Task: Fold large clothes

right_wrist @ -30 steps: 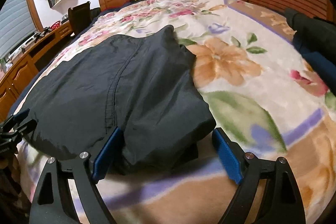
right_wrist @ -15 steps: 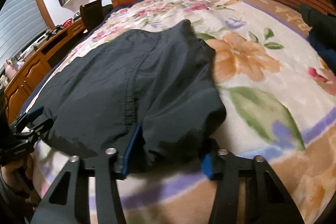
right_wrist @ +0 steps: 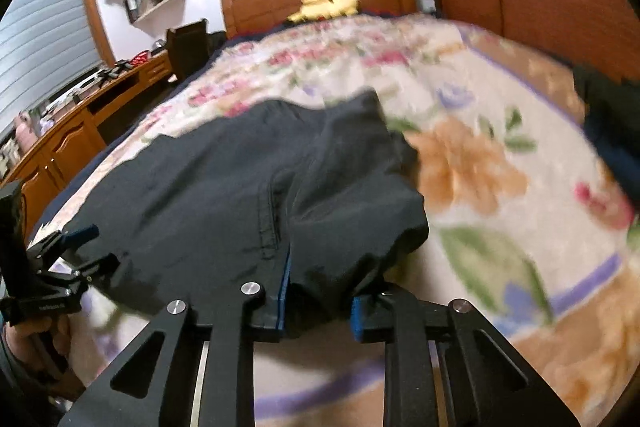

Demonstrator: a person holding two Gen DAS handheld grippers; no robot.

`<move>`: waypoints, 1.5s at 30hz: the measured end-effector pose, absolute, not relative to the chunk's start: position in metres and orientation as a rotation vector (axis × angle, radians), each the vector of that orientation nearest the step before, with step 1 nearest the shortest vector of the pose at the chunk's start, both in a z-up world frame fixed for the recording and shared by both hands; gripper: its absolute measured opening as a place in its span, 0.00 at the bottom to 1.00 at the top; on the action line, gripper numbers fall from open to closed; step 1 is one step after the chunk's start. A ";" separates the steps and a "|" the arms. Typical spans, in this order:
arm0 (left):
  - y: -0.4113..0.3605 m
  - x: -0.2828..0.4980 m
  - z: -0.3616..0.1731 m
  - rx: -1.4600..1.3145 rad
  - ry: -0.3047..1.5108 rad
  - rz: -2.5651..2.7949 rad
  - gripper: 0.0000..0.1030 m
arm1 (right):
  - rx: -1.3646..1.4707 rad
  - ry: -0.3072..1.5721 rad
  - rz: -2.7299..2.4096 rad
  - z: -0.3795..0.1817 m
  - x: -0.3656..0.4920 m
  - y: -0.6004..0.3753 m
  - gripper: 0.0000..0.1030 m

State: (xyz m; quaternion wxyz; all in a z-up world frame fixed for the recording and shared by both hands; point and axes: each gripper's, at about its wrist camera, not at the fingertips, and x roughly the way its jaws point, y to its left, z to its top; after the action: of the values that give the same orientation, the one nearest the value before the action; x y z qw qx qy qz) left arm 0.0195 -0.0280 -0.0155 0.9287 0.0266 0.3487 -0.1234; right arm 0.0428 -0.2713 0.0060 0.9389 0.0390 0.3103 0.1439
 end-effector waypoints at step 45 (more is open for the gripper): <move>0.207 -0.071 0.006 -0.060 0.641 -0.012 0.91 | -0.245 0.627 0.815 0.036 0.055 0.014 0.13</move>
State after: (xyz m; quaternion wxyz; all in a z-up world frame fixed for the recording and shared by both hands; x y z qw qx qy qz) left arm -0.0706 0.2068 0.0057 0.9486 -0.0294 0.3152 -0.0060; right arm 0.0555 0.0144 0.0359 0.8635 -0.1170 0.2992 0.3889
